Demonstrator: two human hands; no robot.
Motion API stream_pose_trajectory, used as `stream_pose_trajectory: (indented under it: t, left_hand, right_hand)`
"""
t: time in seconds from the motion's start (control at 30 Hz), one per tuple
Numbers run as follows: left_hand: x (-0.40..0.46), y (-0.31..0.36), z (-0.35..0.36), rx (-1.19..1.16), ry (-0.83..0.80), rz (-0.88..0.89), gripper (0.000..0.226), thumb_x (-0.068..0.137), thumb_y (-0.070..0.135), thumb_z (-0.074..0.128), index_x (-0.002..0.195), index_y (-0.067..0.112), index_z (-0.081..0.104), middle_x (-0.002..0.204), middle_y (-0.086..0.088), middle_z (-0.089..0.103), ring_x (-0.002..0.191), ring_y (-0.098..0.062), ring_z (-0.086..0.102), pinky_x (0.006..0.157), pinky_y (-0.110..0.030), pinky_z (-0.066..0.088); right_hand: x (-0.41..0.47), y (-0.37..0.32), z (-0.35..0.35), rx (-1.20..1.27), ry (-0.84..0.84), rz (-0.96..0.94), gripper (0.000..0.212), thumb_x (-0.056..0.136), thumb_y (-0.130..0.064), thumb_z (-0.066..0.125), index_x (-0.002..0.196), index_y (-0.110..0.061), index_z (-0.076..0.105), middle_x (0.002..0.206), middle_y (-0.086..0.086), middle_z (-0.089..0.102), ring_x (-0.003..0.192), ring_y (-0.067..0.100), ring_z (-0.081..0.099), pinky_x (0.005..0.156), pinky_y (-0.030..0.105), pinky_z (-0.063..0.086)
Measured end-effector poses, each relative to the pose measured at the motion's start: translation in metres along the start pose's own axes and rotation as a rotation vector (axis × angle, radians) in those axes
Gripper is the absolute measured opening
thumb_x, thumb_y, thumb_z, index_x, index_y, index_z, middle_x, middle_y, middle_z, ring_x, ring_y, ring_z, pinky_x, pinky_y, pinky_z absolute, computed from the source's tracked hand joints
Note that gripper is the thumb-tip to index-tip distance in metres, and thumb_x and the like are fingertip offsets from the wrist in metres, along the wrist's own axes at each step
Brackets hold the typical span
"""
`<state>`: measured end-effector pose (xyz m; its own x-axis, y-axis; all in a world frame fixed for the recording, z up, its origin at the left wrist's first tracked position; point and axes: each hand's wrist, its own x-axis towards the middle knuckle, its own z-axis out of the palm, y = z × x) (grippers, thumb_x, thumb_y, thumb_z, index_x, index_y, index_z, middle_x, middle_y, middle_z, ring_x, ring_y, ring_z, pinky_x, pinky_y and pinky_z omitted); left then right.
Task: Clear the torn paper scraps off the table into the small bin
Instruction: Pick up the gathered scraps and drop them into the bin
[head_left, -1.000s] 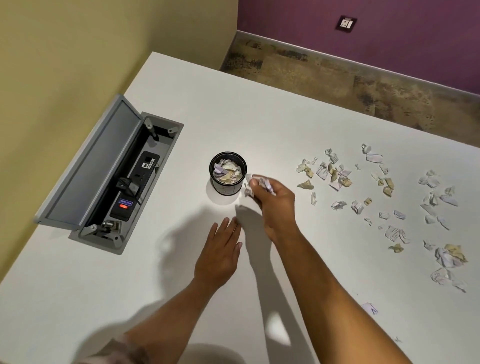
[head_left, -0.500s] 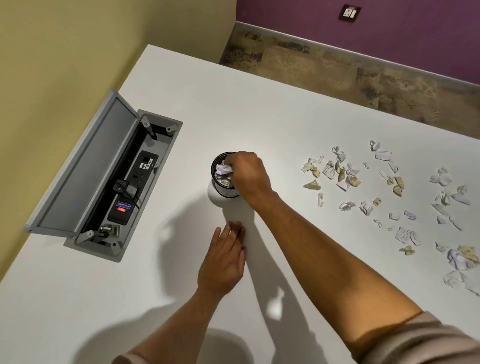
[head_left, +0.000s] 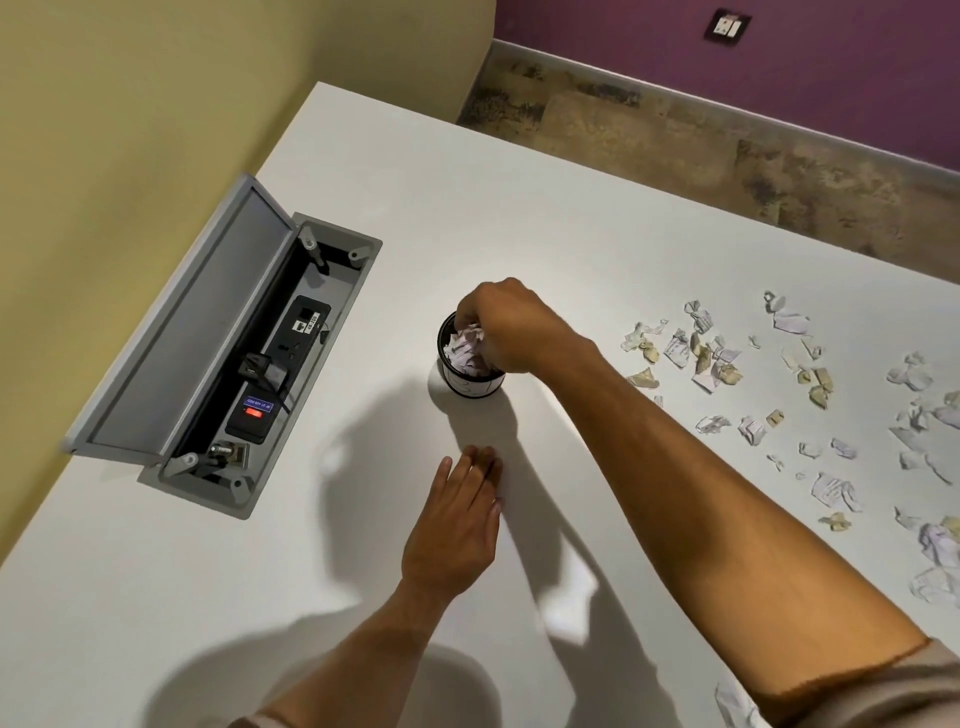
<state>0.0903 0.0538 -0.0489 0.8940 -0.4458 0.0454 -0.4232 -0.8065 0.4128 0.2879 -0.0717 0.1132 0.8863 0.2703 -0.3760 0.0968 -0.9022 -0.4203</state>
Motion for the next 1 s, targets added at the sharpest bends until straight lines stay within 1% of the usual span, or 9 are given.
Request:
stream_pose_trajectory:
  t: [0.07,0.13,0.17,0.27,0.4,0.5,0.77,0.93,1.0]
  left_hand:
    - [0.001,0.0,0.0,-0.002,0.005,-0.008,0.051,0.101,0.027,0.041,0.15,0.01,0.035,0.157,-0.004,0.032,0.149,-0.019,0.02,0.12,-0.044,0.022]
    - [0.0,0.0,0.001,-0.002,0.009,-0.013,0.051,0.102,0.029,0.041,0.149,0.01,0.036,0.156,-0.004,0.033,0.149,-0.018,0.02,0.12,-0.044,0.023]
    - [0.0,0.001,0.001,0.001,0.01,-0.013,0.05,0.103,0.03,0.04,0.149,0.011,0.036,0.156,-0.004,0.034,0.149,-0.018,0.02,0.12,-0.043,0.022]
    - [0.0,0.0,0.003,0.009,0.008,-0.018,0.05,0.102,0.03,0.041,0.147,0.01,0.04,0.155,-0.005,0.037,0.149,-0.018,0.021,0.12,-0.044,0.024]
    - [0.001,-0.001,0.003,0.03,-0.005,-0.021,0.049,0.101,0.027,0.04,0.147,0.008,0.041,0.155,-0.005,0.037,0.149,-0.018,0.021,0.12,-0.044,0.023]
    - [0.0,-0.002,0.005,0.041,-0.023,-0.02,0.05,0.102,0.029,0.037,0.148,0.009,0.038,0.157,-0.004,0.034,0.15,-0.018,0.019,0.12,-0.044,0.022]
    - [0.0,-0.002,0.004,0.03,-0.04,-0.019,0.051,0.103,0.031,0.034,0.148,0.008,0.037,0.157,-0.005,0.032,0.149,-0.02,0.02,0.12,-0.043,0.02]
    - [-0.001,-0.004,0.004,0.016,-0.051,-0.014,0.051,0.103,0.029,0.035,0.15,0.009,0.034,0.157,-0.005,0.031,0.15,-0.019,0.018,0.121,-0.043,0.019]
    - [0.0,-0.003,0.004,0.015,-0.06,-0.019,0.051,0.103,0.028,0.036,0.15,0.009,0.034,0.157,-0.005,0.031,0.15,-0.019,0.018,0.12,-0.045,0.02]
  right_hand:
    - [-0.001,-0.001,-0.008,0.104,0.027,0.021,0.027,0.077,0.005,0.053,0.093,-0.009,0.069,0.098,0.008,0.056,0.086,0.026,0.056,0.064,0.026,0.042]
    - [-0.001,-0.004,-0.009,0.162,-0.029,0.025,0.023,0.077,0.005,0.052,0.086,-0.003,0.072,0.086,0.006,0.061,0.082,0.026,0.059,0.056,0.026,0.044]
    - [0.0,-0.005,-0.008,0.143,-0.089,0.016,0.023,0.079,0.004,0.053,0.088,-0.002,0.073,0.087,0.008,0.066,0.084,0.028,0.061,0.057,0.029,0.047]
    - [0.01,-0.009,0.005,-0.022,-0.271,0.011,0.025,0.089,-0.007,0.048,0.103,-0.002,0.068,0.106,0.013,0.067,0.099,0.03,0.061,0.076,0.035,0.05]
    - [0.029,-0.01,0.02,-0.195,-0.379,0.04,0.026,0.092,-0.01,0.042,0.104,-0.005,0.064,0.107,0.011,0.064,0.09,0.028,0.057,0.072,0.031,0.045]
    - [0.037,-0.011,0.025,-0.275,-0.431,0.061,0.03,0.092,-0.012,0.04,0.112,-0.003,0.061,0.115,0.012,0.063,0.101,0.031,0.06,0.079,0.038,0.048]
    - [0.037,-0.013,0.025,-0.289,-0.446,0.057,0.022,0.092,-0.014,0.039,0.1,-0.011,0.059,0.099,0.006,0.057,0.09,0.028,0.053,0.083,0.038,0.049]
    - [0.025,-0.015,0.021,-0.219,-0.378,0.046,0.019,0.091,-0.009,0.04,0.075,-0.011,0.05,0.078,0.001,0.051,0.084,0.027,0.053,0.07,0.034,0.045]
    - [0.016,-0.014,0.015,-0.166,-0.314,0.021,0.022,0.09,-0.005,0.04,0.073,-0.01,0.052,0.076,0.001,0.052,0.083,0.026,0.053,0.064,0.03,0.044]
